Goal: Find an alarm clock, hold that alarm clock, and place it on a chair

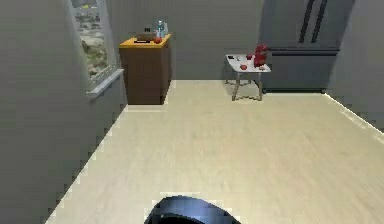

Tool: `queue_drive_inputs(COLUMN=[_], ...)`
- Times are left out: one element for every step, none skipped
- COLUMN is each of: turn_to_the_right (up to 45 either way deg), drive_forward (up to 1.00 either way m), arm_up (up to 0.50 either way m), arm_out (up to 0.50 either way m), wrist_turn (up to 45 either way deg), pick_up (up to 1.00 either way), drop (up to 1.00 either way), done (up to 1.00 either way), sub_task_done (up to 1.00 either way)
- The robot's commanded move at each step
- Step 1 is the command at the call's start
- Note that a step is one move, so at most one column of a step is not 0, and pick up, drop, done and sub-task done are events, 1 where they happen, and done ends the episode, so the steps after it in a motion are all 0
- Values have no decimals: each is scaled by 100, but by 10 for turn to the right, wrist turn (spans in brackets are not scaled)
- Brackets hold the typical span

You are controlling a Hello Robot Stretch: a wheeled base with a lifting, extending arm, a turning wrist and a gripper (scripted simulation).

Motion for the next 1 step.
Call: queue_drive_inputs(turn_to_the_right=[-360], drive_forward=[0], arm_up=[0], arm_out=[0], wrist_turn=[0], pick_up=[0], drop=[0], done=[0], sub_task_done=[0])
